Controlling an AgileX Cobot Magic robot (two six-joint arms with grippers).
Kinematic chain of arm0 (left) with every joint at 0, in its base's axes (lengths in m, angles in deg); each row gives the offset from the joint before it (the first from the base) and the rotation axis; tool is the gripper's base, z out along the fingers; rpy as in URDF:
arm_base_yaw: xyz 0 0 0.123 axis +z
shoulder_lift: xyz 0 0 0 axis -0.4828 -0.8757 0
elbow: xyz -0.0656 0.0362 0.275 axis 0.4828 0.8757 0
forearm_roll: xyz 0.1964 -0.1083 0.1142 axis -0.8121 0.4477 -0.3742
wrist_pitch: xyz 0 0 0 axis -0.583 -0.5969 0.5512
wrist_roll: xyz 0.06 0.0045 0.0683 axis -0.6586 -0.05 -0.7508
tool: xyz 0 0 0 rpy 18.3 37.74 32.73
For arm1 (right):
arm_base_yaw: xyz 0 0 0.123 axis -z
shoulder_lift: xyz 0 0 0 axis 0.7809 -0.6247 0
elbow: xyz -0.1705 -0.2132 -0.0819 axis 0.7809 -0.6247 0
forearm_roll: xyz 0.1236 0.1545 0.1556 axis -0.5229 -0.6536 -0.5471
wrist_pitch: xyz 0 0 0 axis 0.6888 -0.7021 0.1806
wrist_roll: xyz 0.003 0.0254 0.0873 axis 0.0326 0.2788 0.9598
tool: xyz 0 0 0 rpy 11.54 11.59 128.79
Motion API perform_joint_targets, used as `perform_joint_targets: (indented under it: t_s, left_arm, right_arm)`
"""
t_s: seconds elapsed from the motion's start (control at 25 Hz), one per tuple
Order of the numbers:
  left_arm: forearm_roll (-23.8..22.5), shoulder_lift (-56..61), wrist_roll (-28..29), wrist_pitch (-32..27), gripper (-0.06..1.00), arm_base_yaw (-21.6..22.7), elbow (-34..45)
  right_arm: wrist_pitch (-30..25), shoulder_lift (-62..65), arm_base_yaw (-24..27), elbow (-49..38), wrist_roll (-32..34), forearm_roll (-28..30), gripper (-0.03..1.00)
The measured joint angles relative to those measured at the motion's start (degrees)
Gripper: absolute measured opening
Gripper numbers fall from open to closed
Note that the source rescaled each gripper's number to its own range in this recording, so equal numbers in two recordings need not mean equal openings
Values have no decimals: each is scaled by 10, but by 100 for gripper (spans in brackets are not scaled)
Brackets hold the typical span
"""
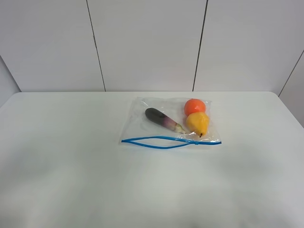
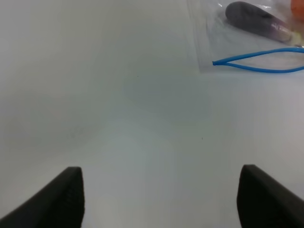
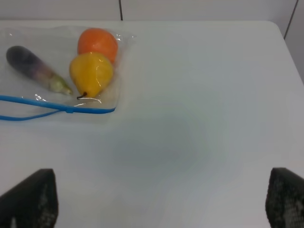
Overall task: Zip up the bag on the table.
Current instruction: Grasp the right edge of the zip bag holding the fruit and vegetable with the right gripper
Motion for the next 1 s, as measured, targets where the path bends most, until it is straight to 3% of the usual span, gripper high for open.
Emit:
perform_joint_targets:
  t_s: [1.0]
  left_arm:
    - [0, 0, 0, 0, 100, 0, 0]
  right_arm:
    - [1, 0, 0, 0, 0, 0, 100]
